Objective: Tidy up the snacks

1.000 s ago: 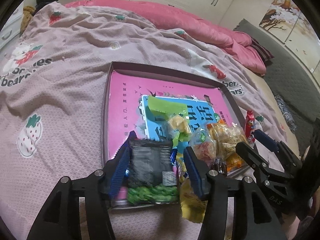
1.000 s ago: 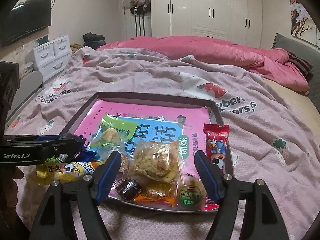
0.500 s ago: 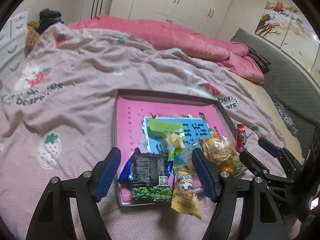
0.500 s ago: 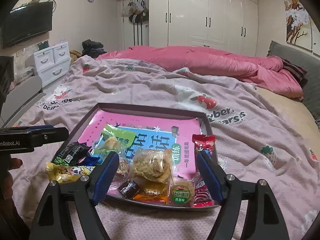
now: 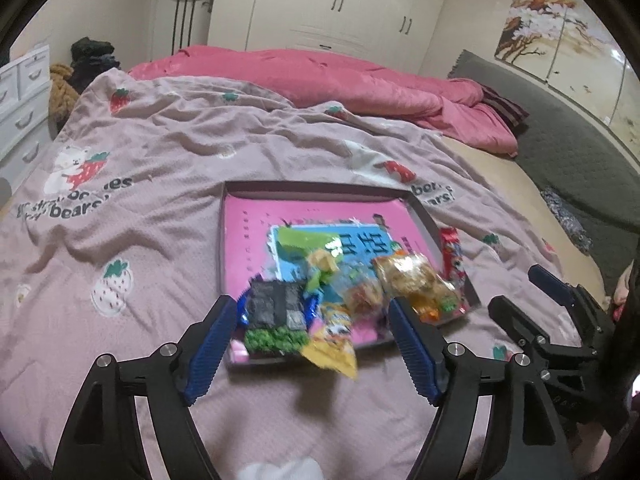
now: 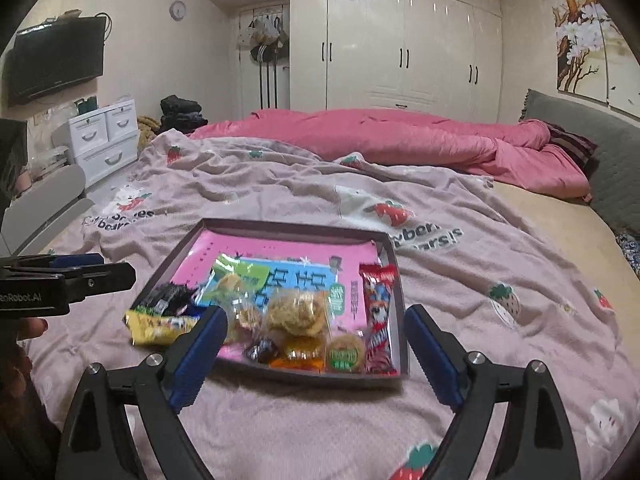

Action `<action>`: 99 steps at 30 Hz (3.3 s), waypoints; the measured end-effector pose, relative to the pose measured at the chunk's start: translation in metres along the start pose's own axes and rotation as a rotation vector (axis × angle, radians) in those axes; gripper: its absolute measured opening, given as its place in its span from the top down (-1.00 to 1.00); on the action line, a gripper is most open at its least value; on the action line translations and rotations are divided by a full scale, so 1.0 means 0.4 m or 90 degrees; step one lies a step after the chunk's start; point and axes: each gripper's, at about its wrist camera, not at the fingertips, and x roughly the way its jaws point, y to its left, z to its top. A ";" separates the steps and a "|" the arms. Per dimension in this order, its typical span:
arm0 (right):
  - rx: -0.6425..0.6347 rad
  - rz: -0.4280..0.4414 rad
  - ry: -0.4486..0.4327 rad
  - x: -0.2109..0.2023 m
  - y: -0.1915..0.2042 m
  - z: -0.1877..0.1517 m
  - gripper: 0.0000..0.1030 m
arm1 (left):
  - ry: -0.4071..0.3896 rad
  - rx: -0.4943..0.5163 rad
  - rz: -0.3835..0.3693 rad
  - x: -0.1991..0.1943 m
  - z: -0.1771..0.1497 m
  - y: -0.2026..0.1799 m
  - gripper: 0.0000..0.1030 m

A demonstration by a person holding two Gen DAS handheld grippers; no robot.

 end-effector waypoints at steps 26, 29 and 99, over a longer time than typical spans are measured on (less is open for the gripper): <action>-0.003 -0.013 0.044 -0.099 0.012 -0.114 -0.96 | 0.065 0.046 0.037 -0.046 -0.171 -0.100 -0.54; 0.000 -0.014 0.045 -0.102 0.008 -0.117 -0.96 | 0.065 0.046 0.042 -0.048 -0.174 -0.100 -0.54; -0.014 -0.005 0.050 -0.090 0.019 -0.127 -0.96 | 0.068 0.057 0.085 -0.048 -0.177 -0.100 -0.54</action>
